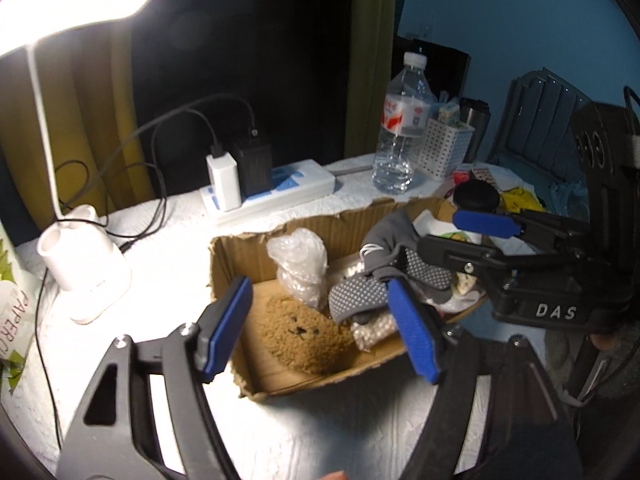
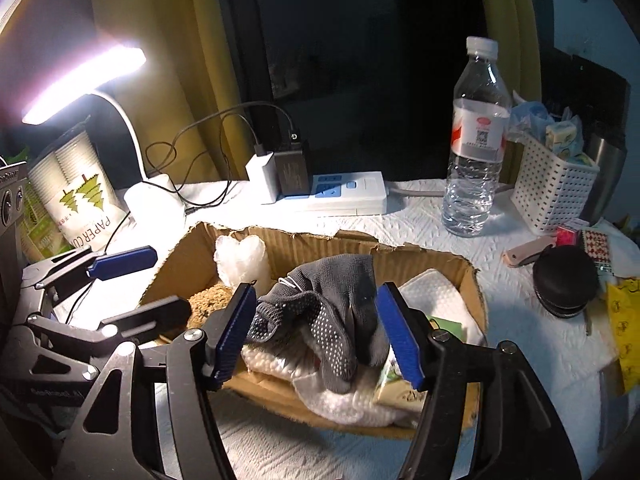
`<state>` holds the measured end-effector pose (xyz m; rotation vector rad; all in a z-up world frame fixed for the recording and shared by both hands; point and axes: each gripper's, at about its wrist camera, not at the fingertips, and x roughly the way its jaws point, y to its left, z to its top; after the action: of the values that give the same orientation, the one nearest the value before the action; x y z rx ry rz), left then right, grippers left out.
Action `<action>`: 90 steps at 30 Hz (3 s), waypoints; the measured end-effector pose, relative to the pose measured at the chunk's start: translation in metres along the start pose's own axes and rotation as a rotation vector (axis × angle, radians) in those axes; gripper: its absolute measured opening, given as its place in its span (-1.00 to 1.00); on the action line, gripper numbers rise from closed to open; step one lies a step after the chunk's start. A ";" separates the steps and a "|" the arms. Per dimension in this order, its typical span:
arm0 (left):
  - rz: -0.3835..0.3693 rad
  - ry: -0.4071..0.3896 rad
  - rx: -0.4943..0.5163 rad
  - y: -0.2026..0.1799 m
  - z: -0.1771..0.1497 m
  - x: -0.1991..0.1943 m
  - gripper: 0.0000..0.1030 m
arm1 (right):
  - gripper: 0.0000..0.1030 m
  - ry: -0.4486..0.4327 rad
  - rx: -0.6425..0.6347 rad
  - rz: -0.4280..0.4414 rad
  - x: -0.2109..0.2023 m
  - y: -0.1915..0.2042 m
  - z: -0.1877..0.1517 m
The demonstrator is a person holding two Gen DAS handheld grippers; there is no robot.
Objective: Organize soft objects
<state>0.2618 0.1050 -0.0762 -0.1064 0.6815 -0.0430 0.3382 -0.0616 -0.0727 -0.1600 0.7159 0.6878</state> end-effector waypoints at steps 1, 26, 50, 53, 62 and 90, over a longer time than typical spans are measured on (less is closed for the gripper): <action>0.004 -0.008 0.000 0.000 0.000 -0.005 0.41 | 0.29 -0.005 -0.001 -0.003 -0.005 0.001 -0.001; 0.005 -0.088 0.023 -0.047 -0.050 -0.103 0.58 | 0.29 -0.092 -0.008 -0.039 -0.101 0.028 -0.056; 0.045 -0.277 0.030 -0.089 -0.072 -0.213 0.82 | 0.41 -0.259 -0.033 -0.108 -0.225 0.056 -0.090; 0.055 -0.305 0.044 -0.095 -0.072 -0.225 0.82 | 0.41 -0.286 -0.034 -0.120 -0.239 0.057 -0.091; 0.066 -0.365 0.058 -0.101 -0.073 -0.246 0.82 | 0.41 -0.327 -0.034 -0.142 -0.262 0.059 -0.095; 0.060 -0.382 0.055 -0.103 -0.072 -0.250 0.83 | 0.42 -0.330 -0.036 -0.141 -0.267 0.059 -0.095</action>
<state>0.0215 0.0148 0.0366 -0.0390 0.3011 0.0168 0.1023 -0.1901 0.0347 -0.1247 0.3721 0.5743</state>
